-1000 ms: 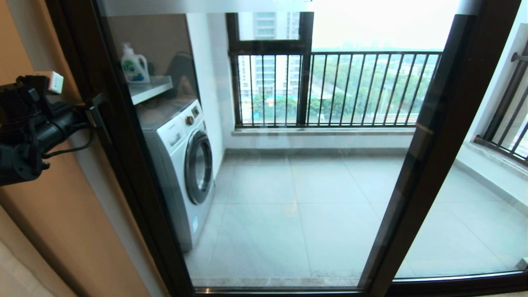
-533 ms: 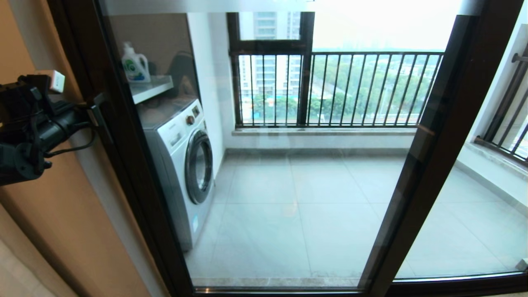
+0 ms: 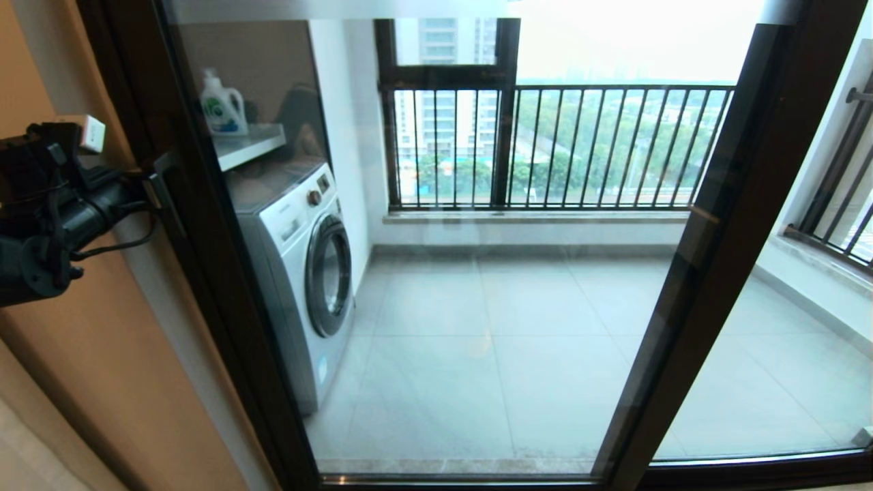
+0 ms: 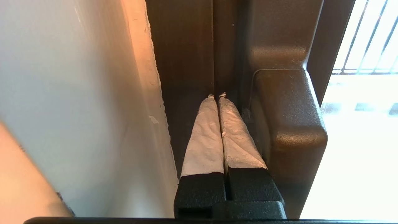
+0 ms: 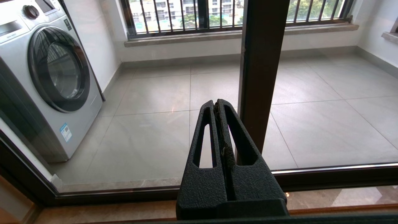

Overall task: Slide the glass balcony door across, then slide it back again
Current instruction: Open the slid door

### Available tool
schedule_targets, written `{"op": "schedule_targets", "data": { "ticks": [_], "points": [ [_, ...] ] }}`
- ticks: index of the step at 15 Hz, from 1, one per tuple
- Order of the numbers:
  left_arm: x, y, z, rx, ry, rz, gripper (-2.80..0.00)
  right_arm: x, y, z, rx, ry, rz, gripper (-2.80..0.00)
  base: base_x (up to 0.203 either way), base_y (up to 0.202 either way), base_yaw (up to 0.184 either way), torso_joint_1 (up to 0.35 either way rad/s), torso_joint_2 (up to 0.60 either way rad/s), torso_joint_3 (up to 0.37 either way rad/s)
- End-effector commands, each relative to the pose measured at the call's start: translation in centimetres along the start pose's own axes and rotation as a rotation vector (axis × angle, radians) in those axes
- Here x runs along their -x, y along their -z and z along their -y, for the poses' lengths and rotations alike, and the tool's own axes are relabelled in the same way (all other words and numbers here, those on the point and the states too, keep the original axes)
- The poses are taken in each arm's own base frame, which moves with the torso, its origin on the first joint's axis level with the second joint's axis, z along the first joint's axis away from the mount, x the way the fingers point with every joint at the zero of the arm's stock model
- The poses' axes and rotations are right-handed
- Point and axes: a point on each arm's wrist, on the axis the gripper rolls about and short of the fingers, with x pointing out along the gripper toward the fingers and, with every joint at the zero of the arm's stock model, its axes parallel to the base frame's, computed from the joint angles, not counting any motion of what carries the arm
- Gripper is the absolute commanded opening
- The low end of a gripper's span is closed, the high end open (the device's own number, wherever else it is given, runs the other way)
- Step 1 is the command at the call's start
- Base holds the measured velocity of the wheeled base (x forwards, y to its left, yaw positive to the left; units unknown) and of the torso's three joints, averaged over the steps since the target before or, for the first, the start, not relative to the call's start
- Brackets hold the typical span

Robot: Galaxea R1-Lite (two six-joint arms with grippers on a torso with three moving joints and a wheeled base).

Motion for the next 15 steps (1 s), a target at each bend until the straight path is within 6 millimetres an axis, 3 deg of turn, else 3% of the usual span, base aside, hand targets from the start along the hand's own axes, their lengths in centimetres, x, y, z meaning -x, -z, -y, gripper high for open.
{"op": "schedule_targets", "data": {
  "ticks": [1,15],
  "points": [
    [-0.1,-0.9,3.4,0.007,0.087,0.02,-2.8,-0.1,0.3,0.0,-0.001,0.001,-0.01,-2.8,0.0,0.0,0.0,0.0,0.0,0.0],
    [-0.1,-0.6,5.3,0.017,0.132,0.009,-2.8,-0.1,0.3,0.0,-0.001,0.001,-0.01,-2.8,0.0,0.0,0.0,0.0,0.0,0.0]
  ]
}}
